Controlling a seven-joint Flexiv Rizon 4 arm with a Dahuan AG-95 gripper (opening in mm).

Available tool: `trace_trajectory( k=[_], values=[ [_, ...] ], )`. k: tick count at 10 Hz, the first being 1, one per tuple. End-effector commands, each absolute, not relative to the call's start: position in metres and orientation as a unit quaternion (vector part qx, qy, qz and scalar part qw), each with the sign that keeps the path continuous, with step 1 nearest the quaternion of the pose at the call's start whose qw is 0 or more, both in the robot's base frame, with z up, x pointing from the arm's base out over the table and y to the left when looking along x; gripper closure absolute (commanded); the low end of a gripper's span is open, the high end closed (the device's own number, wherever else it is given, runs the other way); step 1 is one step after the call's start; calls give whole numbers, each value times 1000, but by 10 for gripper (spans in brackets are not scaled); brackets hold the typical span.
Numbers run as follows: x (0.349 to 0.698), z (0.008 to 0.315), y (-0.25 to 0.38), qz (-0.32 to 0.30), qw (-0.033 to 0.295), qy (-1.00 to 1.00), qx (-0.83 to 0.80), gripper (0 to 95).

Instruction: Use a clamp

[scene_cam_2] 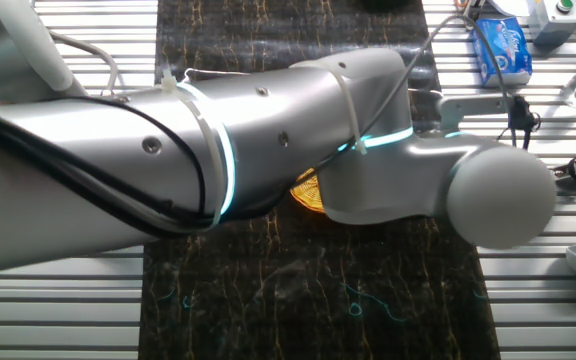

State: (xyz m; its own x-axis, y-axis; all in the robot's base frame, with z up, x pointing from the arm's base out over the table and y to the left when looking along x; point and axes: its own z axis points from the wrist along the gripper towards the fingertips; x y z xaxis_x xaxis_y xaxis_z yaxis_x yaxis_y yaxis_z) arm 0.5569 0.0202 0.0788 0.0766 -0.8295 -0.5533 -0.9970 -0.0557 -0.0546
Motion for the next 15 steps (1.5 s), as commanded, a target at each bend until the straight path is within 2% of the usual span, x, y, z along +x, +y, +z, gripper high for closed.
trace_trajectory(
  k=[1,15],
  values=[
    [556,78,20,190,217,652,-701,950],
    [559,66,18,189,226,640,-710,950]
  ],
)
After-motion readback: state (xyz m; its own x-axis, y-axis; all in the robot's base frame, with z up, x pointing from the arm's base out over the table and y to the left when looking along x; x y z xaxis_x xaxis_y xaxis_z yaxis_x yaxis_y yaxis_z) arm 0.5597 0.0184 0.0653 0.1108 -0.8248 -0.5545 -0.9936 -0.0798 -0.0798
